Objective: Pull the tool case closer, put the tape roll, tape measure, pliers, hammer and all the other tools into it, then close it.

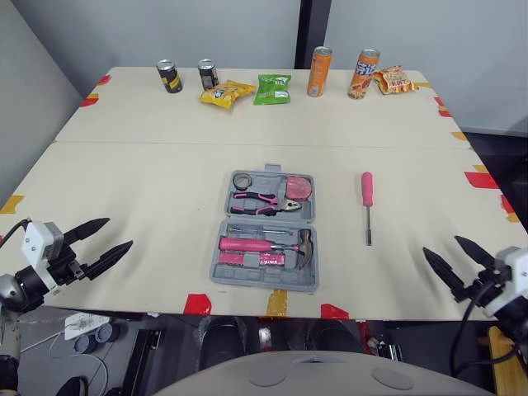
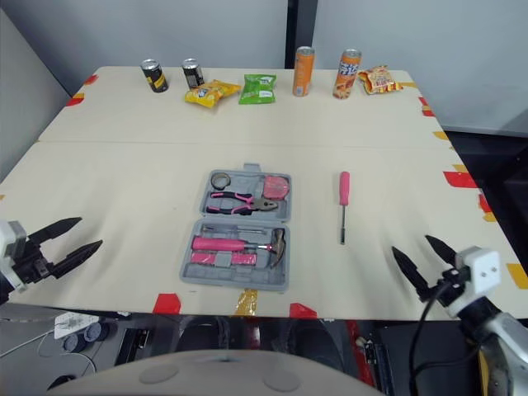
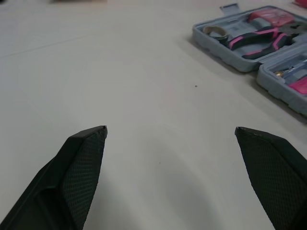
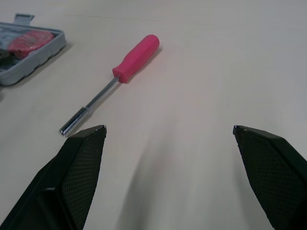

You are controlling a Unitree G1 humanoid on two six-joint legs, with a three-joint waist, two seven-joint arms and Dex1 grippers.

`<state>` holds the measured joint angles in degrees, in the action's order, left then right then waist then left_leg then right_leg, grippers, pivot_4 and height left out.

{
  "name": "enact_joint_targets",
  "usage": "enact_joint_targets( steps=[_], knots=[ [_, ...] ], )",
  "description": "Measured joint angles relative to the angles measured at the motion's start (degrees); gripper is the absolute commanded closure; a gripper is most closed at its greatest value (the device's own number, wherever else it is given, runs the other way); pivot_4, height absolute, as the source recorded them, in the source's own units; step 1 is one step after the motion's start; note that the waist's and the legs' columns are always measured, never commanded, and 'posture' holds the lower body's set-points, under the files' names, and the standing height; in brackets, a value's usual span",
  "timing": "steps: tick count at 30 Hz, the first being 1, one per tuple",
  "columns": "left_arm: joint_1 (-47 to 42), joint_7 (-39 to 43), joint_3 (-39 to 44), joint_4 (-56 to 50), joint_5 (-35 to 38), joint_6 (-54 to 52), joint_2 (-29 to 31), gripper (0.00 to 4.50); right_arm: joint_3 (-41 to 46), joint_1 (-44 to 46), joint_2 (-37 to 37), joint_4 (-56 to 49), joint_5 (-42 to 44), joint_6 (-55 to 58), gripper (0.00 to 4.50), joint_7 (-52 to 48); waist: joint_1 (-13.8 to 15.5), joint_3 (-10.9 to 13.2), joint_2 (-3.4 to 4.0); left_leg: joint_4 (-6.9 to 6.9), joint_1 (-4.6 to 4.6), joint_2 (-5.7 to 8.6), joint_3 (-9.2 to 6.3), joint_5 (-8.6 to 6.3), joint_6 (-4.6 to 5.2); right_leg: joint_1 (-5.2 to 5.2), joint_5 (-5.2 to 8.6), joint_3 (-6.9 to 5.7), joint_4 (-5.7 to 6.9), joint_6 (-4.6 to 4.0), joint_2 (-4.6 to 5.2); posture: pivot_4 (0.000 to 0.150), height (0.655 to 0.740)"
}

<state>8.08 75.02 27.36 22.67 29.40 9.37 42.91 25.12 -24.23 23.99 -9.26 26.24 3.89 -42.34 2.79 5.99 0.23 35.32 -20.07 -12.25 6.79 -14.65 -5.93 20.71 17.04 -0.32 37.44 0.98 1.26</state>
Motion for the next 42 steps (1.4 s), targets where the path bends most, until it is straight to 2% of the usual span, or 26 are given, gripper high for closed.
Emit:
enact_joint_targets(
  steps=[5, 11, 18, 27, 30, 35, 36, 39, 42],
  knots=[
    [-2.35, 2.74, -3.29, -9.97, 1.44, -2.86, 0.85, 0.0, -9.53, 5.6, -4.27, -9.19, -4.01, 7.72, 0.03, 10.74, 0.16, 0.0, 0.03, -0.02, -0.01, 0.03, 0.02, 0.17, -0.38, 0.0, 0.0, 0.01, 0.01, 0.0, -0.01, 0.15, 0.74],
    [-2.29, 6.03, -5.85, -18.04, 3.18, -6.21, 1.57, 0.0, -15.36, 10.78, -8.82, -9.82, -11.29, 14.69, 0.03, 23.19, 0.31, 0.02, 0.05, -0.02, 0.0, 0.11, 0.03, 0.19, -0.51, 0.0, -0.02, 0.04, -0.04, 0.06, 0.06, 0.15, 0.74],
    [-4.94, 7.01, -8.5, -27.25, 5.19, -10.92, 2.99, 0.0, -19.21, 17.19, -14.29, -6.19, -15.94, 18.11, 0.03, 31.93, -0.09, 0.06, 0.11, -0.05, 0.01, 0.13, 0.04, 0.28, -0.68, 0.0, -0.02, 0.06, -0.01, 0.06, 0.04, 0.15, 0.74],
    [-6.34, 8.13, -9.87, -31.93, 7.09, -14.72, 4.26, 0.0, -19.2, 22.24, -17.19, 0.55, -17.75, 19.1, 0.03, 36.94, -0.11, 0.08, 0.14, -0.05, 0.01, 0.12, 0.04, 0.3, -0.74, 0.0, -0.02, 0.06, 0.02, 0.06, 0.02, 0.15, 0.74],
    [-6.64, 8.37, -9.88, -32.05, 7.54, -15.21, 4.4, 0.0, -19.18, 23.96, -17.54, 2.57, -17.73, 19.1, 0.87, 37.29, -0.24, 0.09, 0.15, -0.05, 0.02, 0.12, 0.05, 0.3, -0.74, 0.0, -0.03, 0.07, 0.04, 0.06, 0.02, 0.15, 0.74],
    [-6.78, 9.51, -9.83, -32.03, 9.41, -15.68, 4.38, 0.0, -19.16, 25.45, -17.43, 4.14, -17.73, 19.18, 2.55, 37.31, -0.16, 0.09, 0.15, -0.05, 0.02, 0.12, 0.05, 0.31, -0.75, 0.0, -0.03, 0.07, 0.05, 0.06, 0.02, 0.15, 0.74],
    [-6.78, 9.88, -9.82, -32.04, 10.43, -15.82, 4.32, 0.0, -19.17, 25.55, -17.35, 4.26, -17.75, 19.17, 3.02, 37.27, -0.13, 0.09, 0.15, -0.05, 0.02, 0.12, 0.06, 0.31, -0.75, 0.0, -0.03, 0.07, 0.04, 0.06, 0.02, 0.15, 0.74],
    [-6.66, 10.81, -9.71, -32.0, 10.97, -15.63, 4.31, 0.0, -19.27, 25.6, -16.92, 4.04, -17.8, 19.0, 3.95, 37.13, -0.14, 0.07, 0.13, -0.05, 0.02, 0.12, 0.06, 0.31, -0.76, 0.0, -0.03, 0.07, 0.04, 0.06, 0.02, 0.15, 0.74],
    [-6.36, 11.29, -9.44, -31.99, 10.97, -15.32, 4.31, 0.0, -19.28, 25.76, -16.81, 4.18, -18.1, 18.94, 4.04, 37.19, -0.09, 0.06, 0.1, -0.05, 0.02, 0.12, 0.06, 0.31, -0.76, 0.0, -0.03, 0.07, 0.03, 0.07, 0.02, 0.15, 0.74]
  ],
)
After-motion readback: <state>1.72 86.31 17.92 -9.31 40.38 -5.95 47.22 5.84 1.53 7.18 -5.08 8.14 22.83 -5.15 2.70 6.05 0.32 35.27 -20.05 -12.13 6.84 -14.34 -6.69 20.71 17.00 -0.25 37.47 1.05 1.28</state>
